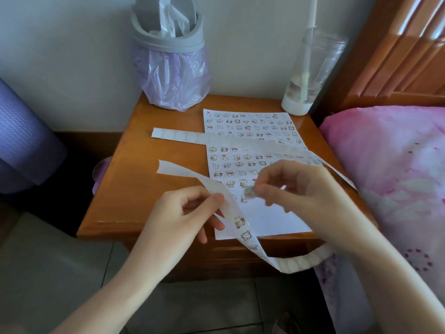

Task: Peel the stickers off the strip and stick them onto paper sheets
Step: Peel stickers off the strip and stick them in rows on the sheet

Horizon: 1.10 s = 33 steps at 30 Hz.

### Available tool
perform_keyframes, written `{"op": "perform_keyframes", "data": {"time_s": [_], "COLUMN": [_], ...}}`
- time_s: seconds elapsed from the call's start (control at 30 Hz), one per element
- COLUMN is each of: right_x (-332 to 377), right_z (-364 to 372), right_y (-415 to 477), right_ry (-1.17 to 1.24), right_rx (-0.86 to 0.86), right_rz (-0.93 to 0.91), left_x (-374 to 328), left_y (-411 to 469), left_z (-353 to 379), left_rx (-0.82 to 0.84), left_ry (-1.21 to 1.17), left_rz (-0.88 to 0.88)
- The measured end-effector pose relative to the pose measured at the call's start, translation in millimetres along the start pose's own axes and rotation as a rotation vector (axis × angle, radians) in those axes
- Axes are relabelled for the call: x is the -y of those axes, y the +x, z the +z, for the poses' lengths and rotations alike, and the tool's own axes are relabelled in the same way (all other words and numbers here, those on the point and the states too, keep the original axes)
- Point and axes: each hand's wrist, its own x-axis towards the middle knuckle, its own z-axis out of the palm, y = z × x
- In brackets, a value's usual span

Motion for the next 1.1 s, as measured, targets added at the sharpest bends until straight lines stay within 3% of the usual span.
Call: {"op": "perform_keyframes", "data": {"time_s": [0.2,1.1], "right_x": [-23.5,-40.8], "right_z": [-19.3,3.1], "right_y": [16.7,24.8], "right_ry": [-0.02,0.029], "right_rx": [-0.038,-0.067], "right_rz": [0.282,0.247], "left_x": [4.2,10.9], "left_y": [-0.8,2.7], "left_z": [0.0,0.8], "left_rx": [0.003,-0.016], "left_ry": [0.112,0.214], "left_rz": [0.051,0.057]}}
